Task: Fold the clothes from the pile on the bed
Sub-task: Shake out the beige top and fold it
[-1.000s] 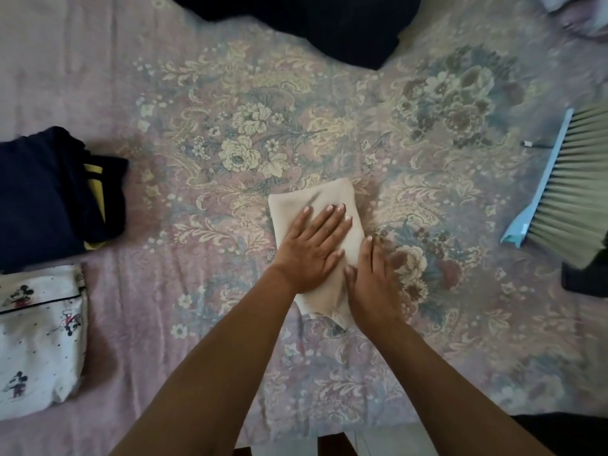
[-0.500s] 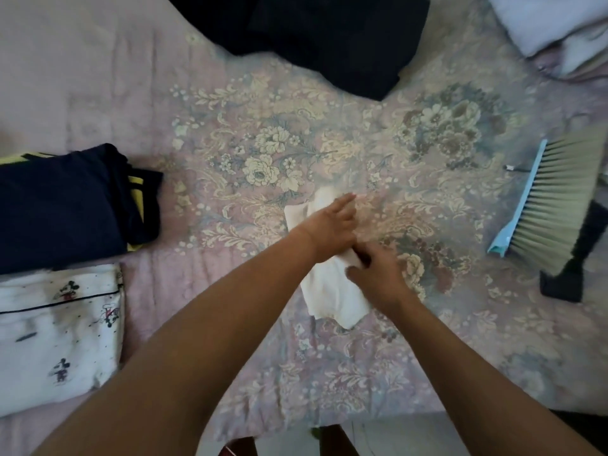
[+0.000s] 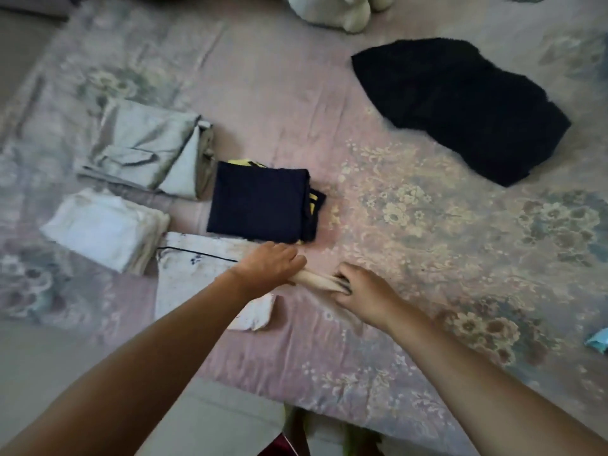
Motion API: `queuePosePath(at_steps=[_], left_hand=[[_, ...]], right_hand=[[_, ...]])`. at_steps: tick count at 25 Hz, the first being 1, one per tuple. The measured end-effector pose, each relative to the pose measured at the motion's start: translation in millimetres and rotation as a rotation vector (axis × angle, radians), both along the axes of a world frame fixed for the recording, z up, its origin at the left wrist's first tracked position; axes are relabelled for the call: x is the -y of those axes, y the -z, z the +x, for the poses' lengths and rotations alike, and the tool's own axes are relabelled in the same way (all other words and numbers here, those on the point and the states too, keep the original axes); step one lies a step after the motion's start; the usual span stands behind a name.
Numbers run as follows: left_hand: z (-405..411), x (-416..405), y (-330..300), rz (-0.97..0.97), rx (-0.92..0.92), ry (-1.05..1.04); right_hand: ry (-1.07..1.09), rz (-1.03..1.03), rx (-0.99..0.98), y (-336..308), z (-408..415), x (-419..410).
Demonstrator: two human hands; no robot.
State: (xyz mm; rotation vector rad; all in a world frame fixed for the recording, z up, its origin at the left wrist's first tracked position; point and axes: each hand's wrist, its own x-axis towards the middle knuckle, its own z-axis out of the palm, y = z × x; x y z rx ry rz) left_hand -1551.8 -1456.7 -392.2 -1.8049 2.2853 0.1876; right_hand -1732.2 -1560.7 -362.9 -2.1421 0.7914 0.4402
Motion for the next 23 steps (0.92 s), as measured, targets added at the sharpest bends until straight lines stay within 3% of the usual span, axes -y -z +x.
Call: queuePosePath(at_steps=[6,8,10,13,15,17,23], left_hand=[[94,-93,-16,-0.291,0.178,-0.295],[110,-121,-8,-0.295,0.230,-0.364],[108,-155,17,-0.190,0.238,-0.406],[78,-199,64,0.230,0.124,-0.495],[59,-209,77,0.371,0.016,-0.592],[43,-203,82,0.506,-0.059,-0.636],[27,-113,71,0.459,-0.111,-0.623]], right_hand=[[-0.278,-0.288,0.277,3,107,-63],[-0.342,-0.390,0.322,20,129,-86],[-0.449,-0.381,0.260,39,135,-111],[-0.656,-0.209,-0.062,74,119,-138],[-0.703,-0.109,-0.269,85,109,-145],[-0.711,-0.072,-0.355,91,104,-142],[-0.521,-0.165,-0.349,81,99,-86]])
